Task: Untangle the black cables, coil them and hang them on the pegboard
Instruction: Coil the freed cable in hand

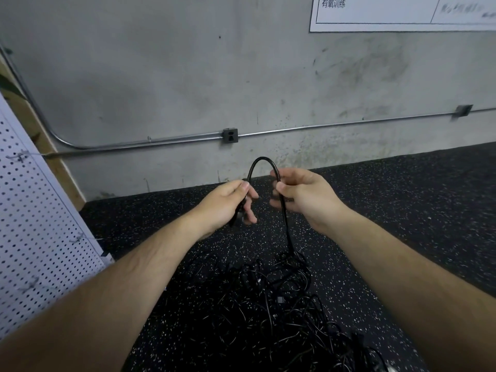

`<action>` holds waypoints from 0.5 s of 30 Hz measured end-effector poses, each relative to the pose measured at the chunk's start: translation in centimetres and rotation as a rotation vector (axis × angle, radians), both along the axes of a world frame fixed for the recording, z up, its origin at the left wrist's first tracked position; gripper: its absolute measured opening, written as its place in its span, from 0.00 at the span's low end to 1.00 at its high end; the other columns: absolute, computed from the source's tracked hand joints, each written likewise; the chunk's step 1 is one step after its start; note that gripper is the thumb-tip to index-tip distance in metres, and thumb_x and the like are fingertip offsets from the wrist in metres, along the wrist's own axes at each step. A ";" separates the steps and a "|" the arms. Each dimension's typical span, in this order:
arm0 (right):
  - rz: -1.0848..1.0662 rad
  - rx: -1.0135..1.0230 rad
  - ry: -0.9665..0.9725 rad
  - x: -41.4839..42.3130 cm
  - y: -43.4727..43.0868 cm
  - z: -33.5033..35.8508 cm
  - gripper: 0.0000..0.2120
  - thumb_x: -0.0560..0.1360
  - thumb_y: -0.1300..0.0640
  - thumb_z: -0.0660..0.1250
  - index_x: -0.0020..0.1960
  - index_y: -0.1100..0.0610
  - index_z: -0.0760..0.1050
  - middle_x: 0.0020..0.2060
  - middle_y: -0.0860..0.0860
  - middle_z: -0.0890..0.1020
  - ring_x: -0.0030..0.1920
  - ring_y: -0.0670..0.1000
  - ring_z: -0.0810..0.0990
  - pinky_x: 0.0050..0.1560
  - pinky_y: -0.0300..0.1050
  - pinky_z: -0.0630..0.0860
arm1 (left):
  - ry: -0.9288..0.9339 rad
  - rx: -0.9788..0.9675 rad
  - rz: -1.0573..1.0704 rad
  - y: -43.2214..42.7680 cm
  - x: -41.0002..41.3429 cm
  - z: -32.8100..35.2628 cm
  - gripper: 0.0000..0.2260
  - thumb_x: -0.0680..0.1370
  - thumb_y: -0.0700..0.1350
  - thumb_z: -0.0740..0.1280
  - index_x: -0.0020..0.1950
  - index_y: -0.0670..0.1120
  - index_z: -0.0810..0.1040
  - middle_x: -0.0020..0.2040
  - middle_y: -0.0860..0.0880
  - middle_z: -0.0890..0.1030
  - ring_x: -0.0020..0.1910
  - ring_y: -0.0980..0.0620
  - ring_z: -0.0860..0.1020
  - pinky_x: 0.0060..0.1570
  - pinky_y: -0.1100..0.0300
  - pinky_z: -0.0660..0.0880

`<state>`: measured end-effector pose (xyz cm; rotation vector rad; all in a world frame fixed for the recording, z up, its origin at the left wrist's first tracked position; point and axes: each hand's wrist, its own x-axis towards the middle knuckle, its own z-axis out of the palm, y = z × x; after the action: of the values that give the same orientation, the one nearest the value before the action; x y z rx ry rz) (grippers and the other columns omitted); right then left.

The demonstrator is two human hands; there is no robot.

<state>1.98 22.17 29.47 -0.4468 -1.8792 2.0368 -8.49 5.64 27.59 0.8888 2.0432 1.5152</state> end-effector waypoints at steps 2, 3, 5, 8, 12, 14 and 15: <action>-0.034 -0.035 -0.002 -0.2 -0.2 0.2 0.10 0.80 0.69 0.65 0.56 0.60 0.82 0.47 0.56 0.75 0.46 0.53 0.82 0.52 0.51 0.84 | -0.029 0.020 -0.014 0.3 0.6 0.4 0.13 0.87 0.46 0.56 0.55 0.40 0.77 0.44 0.46 0.83 0.42 0.48 0.85 0.44 0.51 0.83; -0.037 -0.040 -0.006 -0.2 -0.3 0.3 0.09 0.80 0.69 0.66 0.56 0.61 0.82 0.46 0.56 0.76 0.43 0.53 0.84 0.53 0.52 0.84 | -0.042 0.021 -0.029 0.4 0.8 0.6 0.12 0.87 0.45 0.57 0.56 0.39 0.77 0.46 0.47 0.84 0.44 0.50 0.85 0.43 0.52 0.84; -0.031 -0.012 -0.025 -0.4 -0.4 0.5 0.08 0.80 0.67 0.67 0.56 0.60 0.82 0.46 0.55 0.81 0.42 0.56 0.87 0.56 0.54 0.83 | -0.061 0.019 -0.055 0.6 1.1 0.6 0.10 0.86 0.45 0.59 0.58 0.40 0.76 0.50 0.49 0.86 0.47 0.52 0.85 0.43 0.53 0.84; -0.023 0.055 -0.064 -0.5 -0.8 0.5 0.06 0.77 0.63 0.72 0.52 0.56 0.84 0.46 0.53 0.87 0.51 0.58 0.86 0.62 0.59 0.79 | -0.092 0.008 -0.074 0.7 1.4 0.3 0.09 0.86 0.43 0.59 0.62 0.43 0.77 0.54 0.45 0.85 0.50 0.51 0.85 0.48 0.49 0.84; -0.062 0.070 -0.075 -0.6 -1.1 0.6 0.05 0.75 0.60 0.75 0.49 0.53 0.83 0.42 0.47 0.86 0.49 0.50 0.82 0.64 0.52 0.75 | -0.245 0.058 -0.170 0.6 1.7 0.2 0.10 0.85 0.41 0.59 0.64 0.41 0.77 0.55 0.40 0.85 0.55 0.43 0.84 0.55 0.45 0.82; -0.071 0.084 -0.064 -0.6 -1.2 0.6 0.04 0.75 0.59 0.75 0.49 0.52 0.83 0.44 0.45 0.85 0.47 0.46 0.80 0.60 0.49 0.72 | -0.308 0.074 -0.217 0.4 1.9 0.4 0.08 0.84 0.41 0.61 0.59 0.42 0.78 0.53 0.40 0.86 0.54 0.44 0.84 0.55 0.47 0.82; -0.067 0.084 -0.055 -0.6 -1.2 0.6 0.04 0.75 0.59 0.75 0.49 0.52 0.82 0.43 0.45 0.85 0.45 0.45 0.80 0.59 0.47 0.71 | -0.309 0.076 -0.221 0.4 2.0 0.4 0.07 0.84 0.41 0.62 0.57 0.42 0.78 0.52 0.41 0.86 0.53 0.44 0.85 0.55 0.47 0.81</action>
<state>1.42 21.01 30.02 -0.5421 -1.9467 1.9128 -6.53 6.03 28.02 0.8202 1.6239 1.5102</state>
